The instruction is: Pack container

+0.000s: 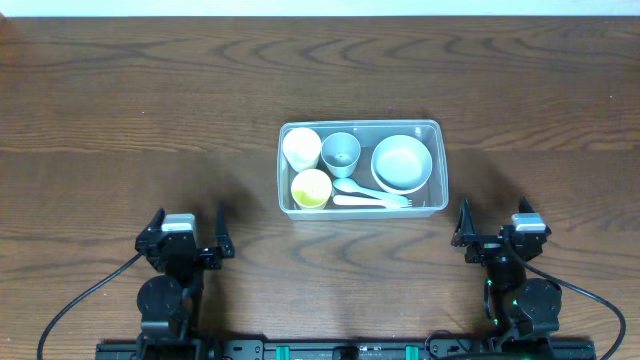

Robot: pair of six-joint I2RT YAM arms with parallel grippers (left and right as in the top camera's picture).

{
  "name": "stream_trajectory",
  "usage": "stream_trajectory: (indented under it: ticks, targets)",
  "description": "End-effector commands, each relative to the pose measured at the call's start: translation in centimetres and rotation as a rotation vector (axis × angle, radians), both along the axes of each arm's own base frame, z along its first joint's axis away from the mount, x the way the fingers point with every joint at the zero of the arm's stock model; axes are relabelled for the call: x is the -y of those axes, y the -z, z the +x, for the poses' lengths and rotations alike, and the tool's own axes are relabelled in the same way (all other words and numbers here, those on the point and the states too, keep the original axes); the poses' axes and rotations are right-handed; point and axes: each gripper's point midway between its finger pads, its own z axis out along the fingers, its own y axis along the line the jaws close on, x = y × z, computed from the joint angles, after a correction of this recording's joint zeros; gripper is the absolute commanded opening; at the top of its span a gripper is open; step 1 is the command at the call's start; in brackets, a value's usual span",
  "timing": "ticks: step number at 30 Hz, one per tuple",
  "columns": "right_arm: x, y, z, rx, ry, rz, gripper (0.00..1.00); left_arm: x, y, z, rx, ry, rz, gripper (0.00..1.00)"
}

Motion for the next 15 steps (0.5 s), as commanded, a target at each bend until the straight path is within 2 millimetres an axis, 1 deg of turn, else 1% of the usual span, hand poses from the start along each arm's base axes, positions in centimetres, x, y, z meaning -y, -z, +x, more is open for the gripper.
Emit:
stream_trajectory:
  ticks: [1, 5, 7, 9, 15]
  targets:
    - [0.1, 0.0, 0.0, 0.001, 0.001, -0.015, 0.99, -0.1, 0.4, 0.5, 0.037, 0.012, 0.098, 0.98]
    - [0.1, 0.0, 0.0, 0.001, 0.001, -0.015, 0.99, -0.3, 2.0, 0.4, -0.010, 0.005, 0.100, 0.98]
    - [0.1, 0.0, 0.0, 0.001, 0.001, -0.015, 0.99, -0.3, 1.9, 0.4, -0.008, 0.004, 0.090, 0.98]
    - [0.1, 0.0, 0.0, 0.001, 0.001, -0.015, 0.99, -0.2, 1.9, 0.4, -0.006, -0.001, 0.042, 0.98]
    - [0.1, 0.0, 0.0, 0.001, 0.001, -0.015, 0.99, -0.2, 1.9, 0.4, -0.007, -0.003, 0.036, 0.98]
